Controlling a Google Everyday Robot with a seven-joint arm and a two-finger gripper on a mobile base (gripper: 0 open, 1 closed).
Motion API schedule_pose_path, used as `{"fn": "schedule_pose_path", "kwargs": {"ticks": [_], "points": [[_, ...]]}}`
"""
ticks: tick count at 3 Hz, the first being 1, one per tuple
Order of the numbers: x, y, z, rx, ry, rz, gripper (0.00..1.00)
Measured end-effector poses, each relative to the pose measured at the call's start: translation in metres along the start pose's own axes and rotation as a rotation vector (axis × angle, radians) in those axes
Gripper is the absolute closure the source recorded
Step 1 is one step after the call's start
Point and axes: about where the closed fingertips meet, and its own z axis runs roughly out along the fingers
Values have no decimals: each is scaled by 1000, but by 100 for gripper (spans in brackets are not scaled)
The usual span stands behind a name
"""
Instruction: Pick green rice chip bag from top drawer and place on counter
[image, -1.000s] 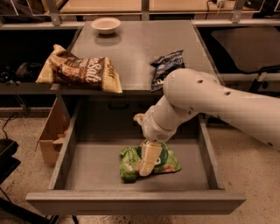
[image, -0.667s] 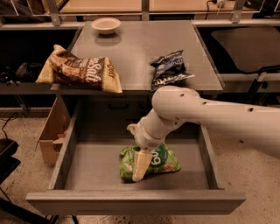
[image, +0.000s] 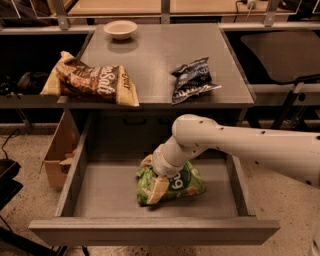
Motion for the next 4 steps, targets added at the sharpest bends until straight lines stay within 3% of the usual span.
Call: {"fn": "schedule_pose_path", "kwargs": {"ticks": [1, 2, 3, 4], "points": [[1, -2, 0, -3, 4, -9, 64], [-8, -11, -13, 8, 18, -93, 87], [-11, -23, -64, 64, 95, -114, 100], [-19, -46, -161, 152, 170, -99, 100]]}}
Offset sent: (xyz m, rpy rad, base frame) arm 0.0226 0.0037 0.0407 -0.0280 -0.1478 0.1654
